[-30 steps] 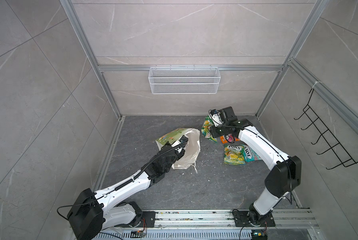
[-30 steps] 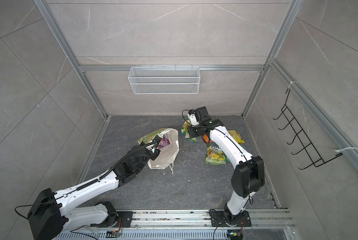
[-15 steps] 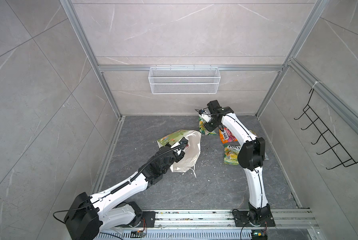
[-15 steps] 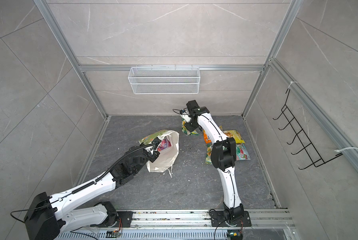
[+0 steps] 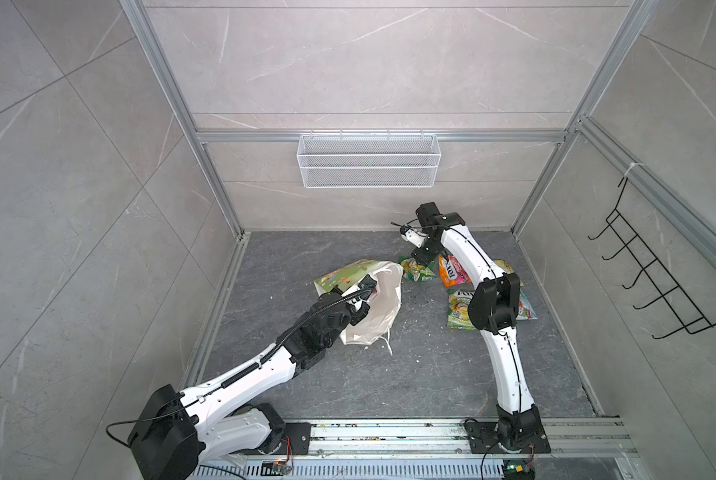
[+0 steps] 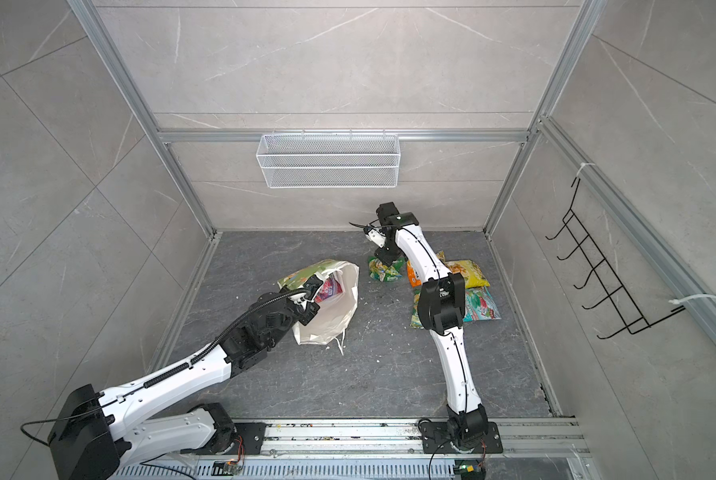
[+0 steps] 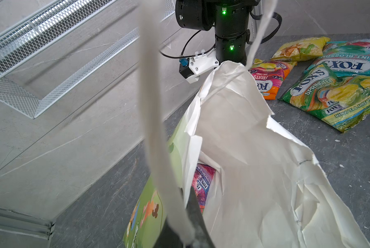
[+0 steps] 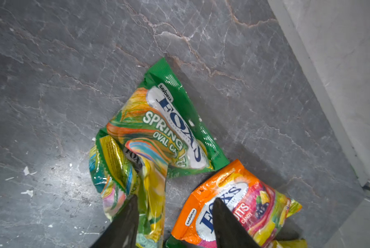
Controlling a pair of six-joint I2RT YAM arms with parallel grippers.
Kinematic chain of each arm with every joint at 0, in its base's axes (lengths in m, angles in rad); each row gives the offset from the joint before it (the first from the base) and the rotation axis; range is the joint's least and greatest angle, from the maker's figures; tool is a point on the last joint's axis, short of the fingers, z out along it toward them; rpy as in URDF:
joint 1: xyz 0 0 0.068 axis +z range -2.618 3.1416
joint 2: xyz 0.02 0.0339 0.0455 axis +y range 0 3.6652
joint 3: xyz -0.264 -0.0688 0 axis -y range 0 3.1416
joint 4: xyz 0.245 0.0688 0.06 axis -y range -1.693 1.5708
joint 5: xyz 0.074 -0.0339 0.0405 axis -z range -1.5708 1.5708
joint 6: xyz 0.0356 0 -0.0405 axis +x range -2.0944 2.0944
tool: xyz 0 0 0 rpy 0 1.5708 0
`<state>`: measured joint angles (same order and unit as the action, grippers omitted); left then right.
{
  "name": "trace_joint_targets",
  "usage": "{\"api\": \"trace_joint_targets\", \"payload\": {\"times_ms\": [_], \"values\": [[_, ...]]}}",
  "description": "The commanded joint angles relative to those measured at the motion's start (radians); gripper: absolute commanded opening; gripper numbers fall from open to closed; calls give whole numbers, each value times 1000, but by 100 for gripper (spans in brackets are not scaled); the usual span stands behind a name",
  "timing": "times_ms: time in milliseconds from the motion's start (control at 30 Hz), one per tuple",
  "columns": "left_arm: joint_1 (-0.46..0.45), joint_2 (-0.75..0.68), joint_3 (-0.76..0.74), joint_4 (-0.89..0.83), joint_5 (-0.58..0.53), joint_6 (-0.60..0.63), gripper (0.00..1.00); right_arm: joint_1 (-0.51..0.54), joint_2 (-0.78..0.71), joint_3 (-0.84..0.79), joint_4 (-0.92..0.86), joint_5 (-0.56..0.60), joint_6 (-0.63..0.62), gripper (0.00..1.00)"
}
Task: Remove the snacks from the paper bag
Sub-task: 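Carry the green Spring Tea bag to the snack pile farther from the robot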
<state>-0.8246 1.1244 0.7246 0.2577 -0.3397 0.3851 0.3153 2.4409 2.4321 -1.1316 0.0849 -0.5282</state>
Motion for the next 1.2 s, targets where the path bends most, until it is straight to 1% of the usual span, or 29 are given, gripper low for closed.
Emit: {"api": "trace_joint_targets", "payload": {"times_ms": [0,133,200,267,300,367,433,500,600,700,767,867,933,1033,1100,1167], "values": [[0,-22,5,31,-5,-2,0,-4,-17,43,-31,-88,66,57],[1,-11,6,41,-3,-3,0,-27,-112,-45,78,-278,245,46],[0,-8,6,43,-5,-3,0,-33,-135,-95,142,-296,375,31],[1,-5,7,44,-5,-5,0,-39,-121,-116,166,-298,503,22],[1,-6,7,44,-4,-5,0,-37,-110,-127,169,-313,540,19],[1,-6,7,43,-4,-5,0,-39,-115,-211,230,-342,614,15],[2,-10,9,37,-4,-3,0,-40,-142,-337,340,-340,657,14],[1,-14,10,25,-5,-5,0,-41,-155,-419,404,-325,681,14],[1,-24,9,14,-4,-8,0,-42,-180,-524,471,-324,693,13],[1,-28,10,12,-4,-14,0,-42,-221,-633,537,-328,698,15],[1,-26,11,12,-2,-17,0,-43,-239,-690,561,-327,704,15],[1,-21,15,15,3,-23,0,-43,-281,-768,604,-358,717,16],[2,-18,19,10,7,-29,0,-45,-316,-809,626,-373,738,16],[1,-24,24,6,11,-34,0,-49,-359,-791,584,-419,781,19],[1,-26,23,6,15,-37,0,-63,-391,-775,580,-460,830,19],[0,-28,22,6,16,-38,0,-83,-421,-780,613,-516,894,18]]}}
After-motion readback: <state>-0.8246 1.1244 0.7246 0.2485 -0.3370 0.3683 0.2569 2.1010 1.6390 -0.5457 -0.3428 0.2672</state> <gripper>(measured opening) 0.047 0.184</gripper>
